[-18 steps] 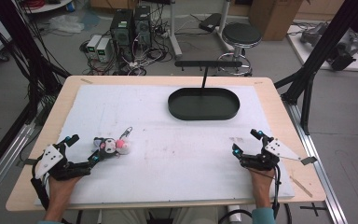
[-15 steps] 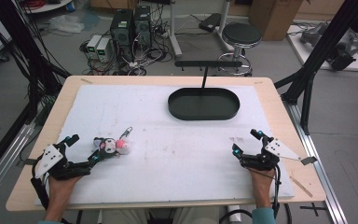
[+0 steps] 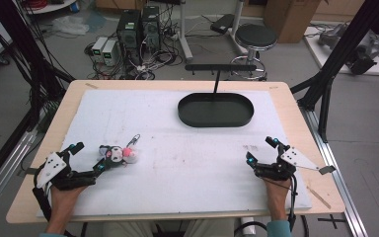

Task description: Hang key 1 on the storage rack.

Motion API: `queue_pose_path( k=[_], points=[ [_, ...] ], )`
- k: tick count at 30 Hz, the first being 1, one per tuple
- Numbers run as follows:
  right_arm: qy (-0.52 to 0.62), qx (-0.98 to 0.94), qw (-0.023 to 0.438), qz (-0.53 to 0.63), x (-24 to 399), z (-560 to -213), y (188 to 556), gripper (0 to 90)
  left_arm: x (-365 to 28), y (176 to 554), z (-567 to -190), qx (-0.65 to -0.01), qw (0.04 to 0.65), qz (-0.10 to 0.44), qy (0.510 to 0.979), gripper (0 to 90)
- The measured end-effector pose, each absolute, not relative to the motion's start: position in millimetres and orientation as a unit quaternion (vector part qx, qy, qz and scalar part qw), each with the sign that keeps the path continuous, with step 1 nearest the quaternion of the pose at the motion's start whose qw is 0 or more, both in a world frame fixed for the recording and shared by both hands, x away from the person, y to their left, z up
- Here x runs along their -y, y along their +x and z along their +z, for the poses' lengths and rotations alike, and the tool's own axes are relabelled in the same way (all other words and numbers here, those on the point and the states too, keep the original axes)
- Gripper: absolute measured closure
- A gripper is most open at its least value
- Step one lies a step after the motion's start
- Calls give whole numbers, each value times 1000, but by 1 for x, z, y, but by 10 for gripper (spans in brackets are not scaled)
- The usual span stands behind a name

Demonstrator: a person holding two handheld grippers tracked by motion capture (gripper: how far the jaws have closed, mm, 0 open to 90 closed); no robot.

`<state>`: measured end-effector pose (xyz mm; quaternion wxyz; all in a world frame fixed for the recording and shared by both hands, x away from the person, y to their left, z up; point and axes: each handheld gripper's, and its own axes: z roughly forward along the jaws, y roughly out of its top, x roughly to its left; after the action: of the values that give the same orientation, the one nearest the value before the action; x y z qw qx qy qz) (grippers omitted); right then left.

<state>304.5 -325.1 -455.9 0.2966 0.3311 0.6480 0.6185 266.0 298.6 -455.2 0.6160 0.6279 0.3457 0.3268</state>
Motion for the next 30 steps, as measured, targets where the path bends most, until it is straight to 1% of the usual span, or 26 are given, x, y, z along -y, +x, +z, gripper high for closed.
queue_pose_path(
  k=[3,7,12,20,26,27,28,30],
  points=[
    [329,-648,300,618,325,-456,305,26,-302,267,-451,-355,615,311,632,17],
    [331,-647,298,619,326,-456,305,26,-306,267,-443,-353,620,305,631,17],
    [330,-648,297,619,325,-456,304,26,-310,272,-424,-333,603,303,658,17],
    [330,-647,299,619,325,-456,304,26,-305,286,-402,-292,564,292,715,17],
    [329,-646,299,620,325,-456,304,26,-298,300,-390,-262,527,263,764,17],
    [329,-646,300,620,325,-456,304,26,-298,300,-390,-262,527,263,764,17],
    [329,-646,300,620,325,-456,304,26,-296,305,-387,-247,513,251,783,17],
    [328,-647,301,619,325,-456,304,26,-294,310,-384,-237,496,241,800,17]
  ],
)
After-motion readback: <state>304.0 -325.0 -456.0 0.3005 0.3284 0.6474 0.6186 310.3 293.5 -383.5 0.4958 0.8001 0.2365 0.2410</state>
